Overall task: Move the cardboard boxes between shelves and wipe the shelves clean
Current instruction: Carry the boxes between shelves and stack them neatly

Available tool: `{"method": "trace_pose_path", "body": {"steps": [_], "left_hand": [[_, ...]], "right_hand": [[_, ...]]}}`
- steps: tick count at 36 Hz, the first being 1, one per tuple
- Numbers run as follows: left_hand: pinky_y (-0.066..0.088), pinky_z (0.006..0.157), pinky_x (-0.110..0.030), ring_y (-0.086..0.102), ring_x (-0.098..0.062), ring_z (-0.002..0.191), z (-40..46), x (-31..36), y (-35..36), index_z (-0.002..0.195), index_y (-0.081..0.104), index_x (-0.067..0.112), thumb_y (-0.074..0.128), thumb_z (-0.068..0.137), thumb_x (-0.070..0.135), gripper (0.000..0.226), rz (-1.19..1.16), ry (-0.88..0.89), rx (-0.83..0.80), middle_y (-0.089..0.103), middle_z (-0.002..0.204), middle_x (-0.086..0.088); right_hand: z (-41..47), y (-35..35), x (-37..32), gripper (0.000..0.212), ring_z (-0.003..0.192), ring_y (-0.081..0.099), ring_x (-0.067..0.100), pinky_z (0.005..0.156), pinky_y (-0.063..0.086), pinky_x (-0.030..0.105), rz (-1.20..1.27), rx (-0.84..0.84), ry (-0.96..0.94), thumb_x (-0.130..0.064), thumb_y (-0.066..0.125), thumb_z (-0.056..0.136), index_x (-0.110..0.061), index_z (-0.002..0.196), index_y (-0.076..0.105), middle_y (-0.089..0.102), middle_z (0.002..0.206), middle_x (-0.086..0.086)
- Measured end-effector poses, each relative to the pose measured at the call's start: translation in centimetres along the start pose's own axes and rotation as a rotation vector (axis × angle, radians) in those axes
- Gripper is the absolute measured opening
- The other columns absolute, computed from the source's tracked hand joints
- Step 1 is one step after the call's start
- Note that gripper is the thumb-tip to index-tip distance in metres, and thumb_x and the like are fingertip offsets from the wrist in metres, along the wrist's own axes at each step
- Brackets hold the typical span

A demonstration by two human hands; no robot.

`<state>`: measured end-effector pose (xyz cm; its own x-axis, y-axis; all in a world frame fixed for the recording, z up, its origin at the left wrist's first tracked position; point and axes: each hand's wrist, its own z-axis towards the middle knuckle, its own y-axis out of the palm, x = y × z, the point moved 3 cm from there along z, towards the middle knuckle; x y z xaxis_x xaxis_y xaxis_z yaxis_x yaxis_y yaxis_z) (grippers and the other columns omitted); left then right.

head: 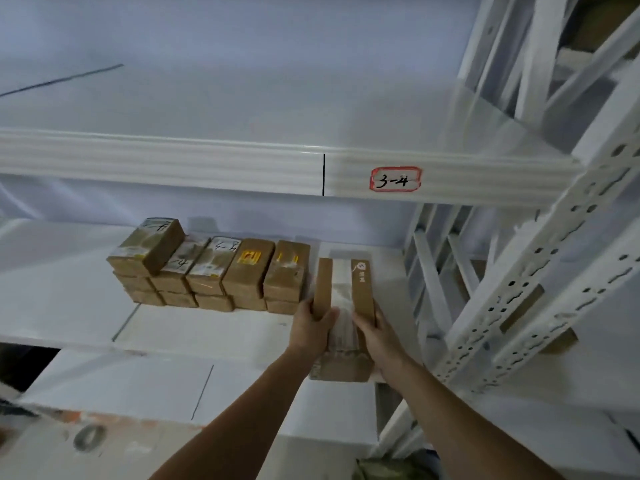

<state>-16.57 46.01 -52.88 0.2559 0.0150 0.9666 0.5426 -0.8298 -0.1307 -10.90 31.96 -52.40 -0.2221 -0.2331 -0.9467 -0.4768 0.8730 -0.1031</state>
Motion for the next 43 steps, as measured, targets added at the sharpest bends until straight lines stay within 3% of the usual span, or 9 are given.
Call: {"method": "trace_pose_path", "body": {"steps": [2,7,11,14,19,22,27,31,43], "left_hand": [[0.058,0.093,-0.037,0.065,-0.016,0.108,1.3,-0.1,-0.2,0.130,0.055,0.022,0.070,0.095,0.036,0.040,0.081,0.030,0.039,0.067,0.117,0.005],[0.057,0.096,-0.043,0.062,-0.018,0.109,3.3,0.1,-0.6,0.135,0.053,0.020,0.072,0.091,0.042,0.053,0.197,0.079,0.103,0.060,0.123,0.000],[0.054,0.102,-0.047,0.059,-0.021,0.114,4.6,0.7,-0.5,0.139,0.052,0.017,0.071,0.093,0.040,0.055,0.240,0.110,0.104,0.056,0.127,-0.002],[0.048,0.109,-0.046,0.053,-0.025,0.126,5.3,1.4,-0.5,0.146,0.047,0.012,0.069,0.096,0.034,0.059,0.359,0.186,0.122,0.051,0.136,-0.007],[0.039,0.117,-0.045,0.043,-0.029,0.137,6.6,2.2,-0.4,0.152,0.042,0.013,0.060,0.101,0.037,0.059,0.507,0.247,0.115,0.046,0.147,-0.011],[0.038,0.116,-0.047,0.041,-0.030,0.138,7.6,2.4,-0.4,0.151,0.044,0.013,0.055,0.103,0.040,0.057,0.612,0.285,0.116,0.044,0.150,-0.010],[0.034,0.111,-0.040,0.040,-0.026,0.136,8.7,3.1,-0.3,0.146,0.050,0.015,0.051,0.104,0.043,0.051,0.804,0.357,0.150,0.043,0.152,-0.005],[0.034,0.112,-0.041,0.037,-0.026,0.139,9.6,3.4,-0.3,0.146,0.050,0.017,0.047,0.105,0.044,0.049,0.836,0.345,0.146,0.042,0.153,-0.004],[0.037,0.115,-0.045,0.041,-0.029,0.137,11.1,3.8,-0.9,0.147,0.049,0.017,0.048,0.105,0.043,0.049,0.848,0.314,0.148,0.043,0.152,-0.006]], "right_hand": [[0.6,0.3,-0.4,0.036,0.115,0.063,0.010,0.104,0.050,0.041,0.002,0.018,-0.014,-0.047,0.058,0.100,-0.047,0.135,0.050,0.066,0.127,-0.016],[2.2,0.6,-1.1,0.029,0.105,0.058,0.001,0.095,0.044,0.031,-0.027,0.039,-0.008,-0.042,0.055,0.103,-0.050,0.129,0.044,0.062,0.119,-0.019],[3.9,0.7,-1.1,0.032,0.112,0.062,0.009,0.097,0.049,0.035,-0.045,0.047,-0.004,-0.044,0.055,0.102,-0.051,0.132,0.046,0.064,0.122,-0.017],[5.1,1.0,-1.5,0.034,0.109,0.059,0.007,0.083,0.046,0.024,-0.067,0.049,-0.012,-0.042,0.052,0.104,-0.049,0.136,0.046,0.062,0.119,-0.020],[7.0,1.2,-1.8,0.034,0.117,0.060,0.014,0.100,0.047,0.037,-0.089,0.054,0.000,-0.046,0.055,0.100,-0.049,0.134,0.050,0.064,0.126,-0.015],[7.8,1.2,-2.0,0.033,0.113,0.063,0.013,0.102,0.051,0.042,-0.088,0.049,0.013,-0.051,0.056,0.097,-0.052,0.130,0.051,0.066,0.123,-0.016],[9.6,1.2,-1.9,0.065,0.111,0.065,0.016,0.101,0.054,0.047,-0.094,0.050,0.016,-0.069,0.056,0.077,-0.049,0.138,0.049,0.068,0.125,-0.012],[10.3,1.4,-2.5,0.045,0.110,0.065,0.017,0.100,0.054,0.046,-0.105,0.040,0.000,-0.057,0.056,0.091,-0.049,0.135,0.049,0.068,0.123,-0.011],[12.1,2.3,-3.1,0.051,0.118,0.062,0.022,0.096,0.052,0.040,-0.130,0.025,0.007,-0.054,0.051,0.097,-0.043,0.146,0.043,0.063,0.133,-0.006]]}}
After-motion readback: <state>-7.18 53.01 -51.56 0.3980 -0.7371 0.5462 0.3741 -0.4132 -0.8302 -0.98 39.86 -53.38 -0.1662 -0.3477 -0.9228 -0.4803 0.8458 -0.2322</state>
